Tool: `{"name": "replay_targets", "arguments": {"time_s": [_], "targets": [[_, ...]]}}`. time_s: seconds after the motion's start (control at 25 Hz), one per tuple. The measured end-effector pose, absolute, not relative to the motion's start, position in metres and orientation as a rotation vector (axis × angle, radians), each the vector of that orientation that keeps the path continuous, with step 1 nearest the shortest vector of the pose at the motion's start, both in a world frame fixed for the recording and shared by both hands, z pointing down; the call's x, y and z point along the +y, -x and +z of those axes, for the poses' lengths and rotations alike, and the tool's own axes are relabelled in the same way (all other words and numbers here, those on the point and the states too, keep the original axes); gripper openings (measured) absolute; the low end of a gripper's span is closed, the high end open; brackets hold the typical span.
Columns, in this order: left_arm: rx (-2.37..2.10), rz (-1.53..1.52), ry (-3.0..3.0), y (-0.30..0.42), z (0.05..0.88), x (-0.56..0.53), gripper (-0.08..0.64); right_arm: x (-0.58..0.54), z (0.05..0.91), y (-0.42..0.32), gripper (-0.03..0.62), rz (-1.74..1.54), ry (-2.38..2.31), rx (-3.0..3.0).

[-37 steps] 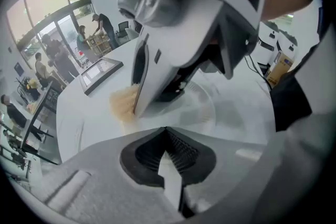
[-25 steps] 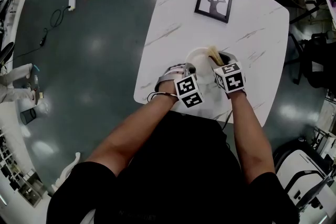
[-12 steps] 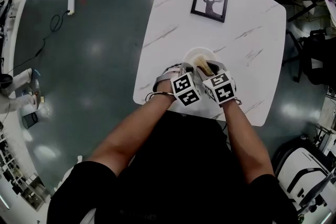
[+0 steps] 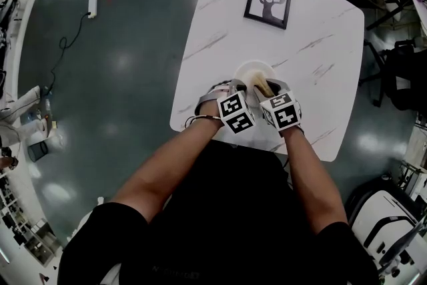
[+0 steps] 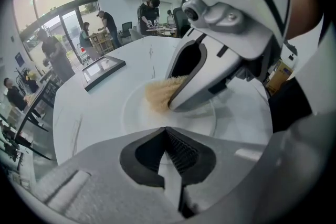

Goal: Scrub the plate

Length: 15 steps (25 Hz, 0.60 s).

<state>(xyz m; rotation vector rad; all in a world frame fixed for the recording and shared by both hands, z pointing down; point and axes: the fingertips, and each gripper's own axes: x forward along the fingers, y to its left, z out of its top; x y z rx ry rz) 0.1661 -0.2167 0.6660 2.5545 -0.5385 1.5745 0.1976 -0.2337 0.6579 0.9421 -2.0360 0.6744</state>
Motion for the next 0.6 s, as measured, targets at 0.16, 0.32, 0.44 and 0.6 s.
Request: {"name": "replay_targets", "arguments": {"time_s": [0.16,0.32,0.44,0.6], "targets": [[-0.535,1.560,-2.549,-0.165,0.664,-0.215,0.008,-0.238,0.655,-0.228,0.133,0.755,-1.045,-2.015],[-0.542,1.535,-2.532,-0.164,0.667,-0.218,0.008,-0.241,0.651,-0.240,0.133,0.788,-1.104,-2.019],[-0.536,1.516,-2.515,-0.164,0.666,-0.217,0.008,-0.237,0.647,-0.235,0.133,0.761,-1.102,-2.029],[-0.573,1.398,-2.522,-0.168,0.651,-0.222,0.008,-0.227,0.638,-0.220,0.133,0.734,-1.069,-2.065]]}}
